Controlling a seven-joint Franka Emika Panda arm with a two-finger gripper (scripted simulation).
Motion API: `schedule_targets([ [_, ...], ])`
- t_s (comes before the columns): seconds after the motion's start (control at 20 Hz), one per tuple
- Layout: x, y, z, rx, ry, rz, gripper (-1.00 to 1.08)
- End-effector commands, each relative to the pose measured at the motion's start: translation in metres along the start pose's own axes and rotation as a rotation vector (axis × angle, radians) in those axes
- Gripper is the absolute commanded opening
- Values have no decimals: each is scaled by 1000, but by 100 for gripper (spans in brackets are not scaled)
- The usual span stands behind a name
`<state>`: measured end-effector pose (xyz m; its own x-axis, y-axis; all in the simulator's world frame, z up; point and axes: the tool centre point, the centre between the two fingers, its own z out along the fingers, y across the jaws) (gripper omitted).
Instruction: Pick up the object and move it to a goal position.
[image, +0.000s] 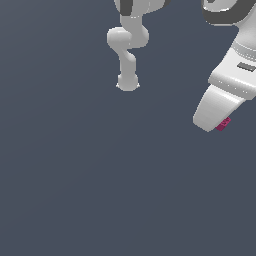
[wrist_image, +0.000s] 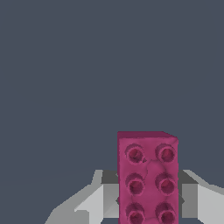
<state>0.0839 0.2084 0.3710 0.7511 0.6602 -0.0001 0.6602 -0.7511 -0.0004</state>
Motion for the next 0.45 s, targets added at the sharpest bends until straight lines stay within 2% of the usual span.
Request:
schedule_targets([
  [0.0, 3, -1, -3, 0, 0, 0, -100],
  [0.4, 5, 0, -6, 0, 0, 0, -100],
])
